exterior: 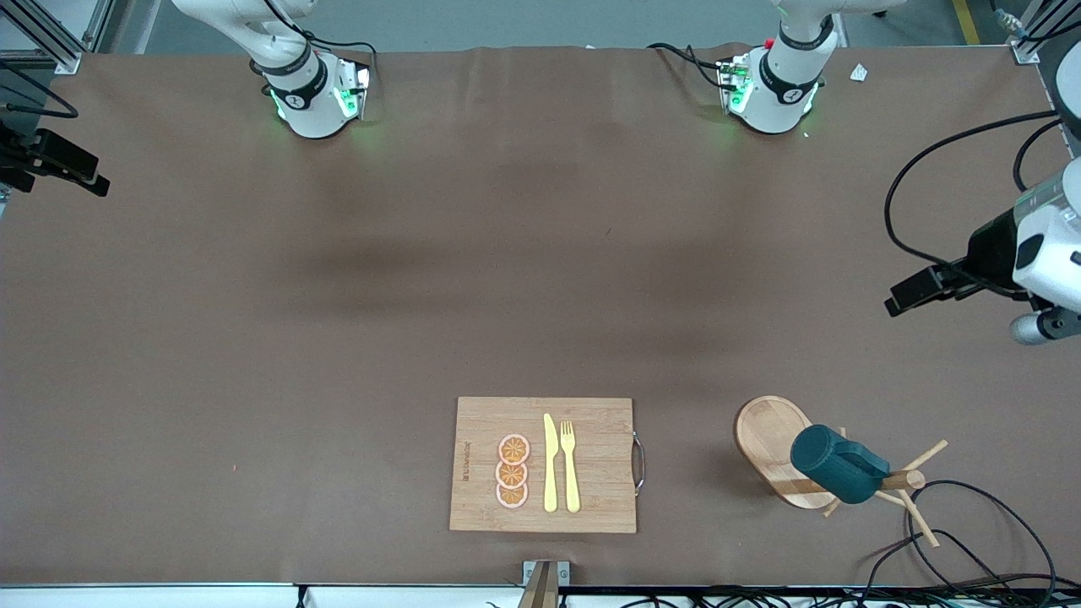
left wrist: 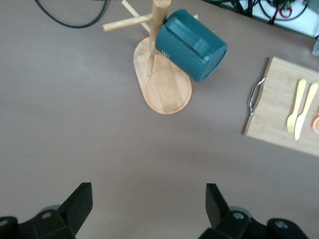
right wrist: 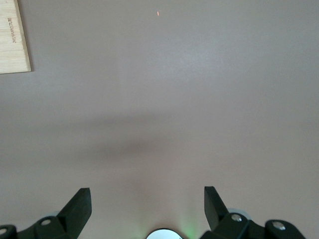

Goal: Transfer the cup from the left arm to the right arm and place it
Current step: 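Move the left gripper toward the teal mug on the wooden stand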

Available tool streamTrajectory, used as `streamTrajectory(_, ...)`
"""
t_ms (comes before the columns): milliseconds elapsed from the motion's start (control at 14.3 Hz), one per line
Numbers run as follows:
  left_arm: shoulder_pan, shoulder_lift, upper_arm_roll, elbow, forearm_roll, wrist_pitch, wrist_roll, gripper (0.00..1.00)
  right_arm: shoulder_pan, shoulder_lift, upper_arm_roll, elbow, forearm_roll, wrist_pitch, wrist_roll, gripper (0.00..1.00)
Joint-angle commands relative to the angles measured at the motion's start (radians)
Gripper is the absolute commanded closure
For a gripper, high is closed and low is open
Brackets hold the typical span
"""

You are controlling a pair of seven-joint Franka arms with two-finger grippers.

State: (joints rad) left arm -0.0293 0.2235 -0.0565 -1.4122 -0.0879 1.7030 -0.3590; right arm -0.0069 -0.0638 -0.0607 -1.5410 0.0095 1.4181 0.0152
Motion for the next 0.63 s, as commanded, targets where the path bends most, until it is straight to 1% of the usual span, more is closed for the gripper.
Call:
streamTrajectory(0, -0.001, 0.036, 0.003, 0.032, -0.026, 0.050, -0.107, 0.00, 0.002, -0.021, -0.002, -0.013, 0.001, -0.008, 0.017, 0.00)
streamTrajectory(70, -0.004, 0.045, 0.001, 0.032, -0.026, 0.076, -0.176, 0.00, 0.002, -0.021, -0.001, -0.013, 0.001, -0.010, 0.017, 0.00)
streamTrajectory(209, -0.006, 0.063, 0.001, 0.032, -0.033, 0.112, -0.244, 0.00, 0.002, -0.021, -0.001, -0.013, 0.001, -0.010, 0.017, 0.00)
streamTrajectory(419, -0.004, 0.091, 0.001, 0.032, -0.093, 0.162, -0.345, 0.00, 0.002, -0.021, -0.001, -0.014, 0.001, -0.013, 0.017, 0.00)
streamTrajectory(559, -0.015, 0.109, 0.001, 0.032, -0.096, 0.214, -0.420, 0.00, 0.002, -0.021, -0.002, -0.016, 0.001, -0.025, 0.014, 0.00)
